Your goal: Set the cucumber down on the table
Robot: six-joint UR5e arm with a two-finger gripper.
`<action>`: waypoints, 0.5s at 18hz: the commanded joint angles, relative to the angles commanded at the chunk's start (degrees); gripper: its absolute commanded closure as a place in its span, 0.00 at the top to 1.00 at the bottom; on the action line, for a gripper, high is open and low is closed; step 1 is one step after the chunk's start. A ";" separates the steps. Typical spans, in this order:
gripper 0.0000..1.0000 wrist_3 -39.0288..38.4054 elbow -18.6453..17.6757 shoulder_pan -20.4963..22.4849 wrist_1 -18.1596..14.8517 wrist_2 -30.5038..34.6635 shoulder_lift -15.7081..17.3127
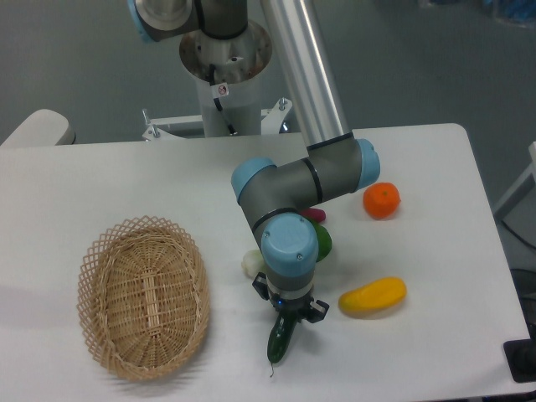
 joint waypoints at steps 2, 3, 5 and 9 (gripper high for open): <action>1.00 -0.09 1.05 0.09 -0.26 0.00 0.62; 1.00 -0.09 1.67 0.26 -0.35 0.00 1.14; 1.00 -0.70 2.98 0.44 -0.35 -0.17 2.20; 1.00 0.09 6.67 0.62 -0.44 0.00 3.52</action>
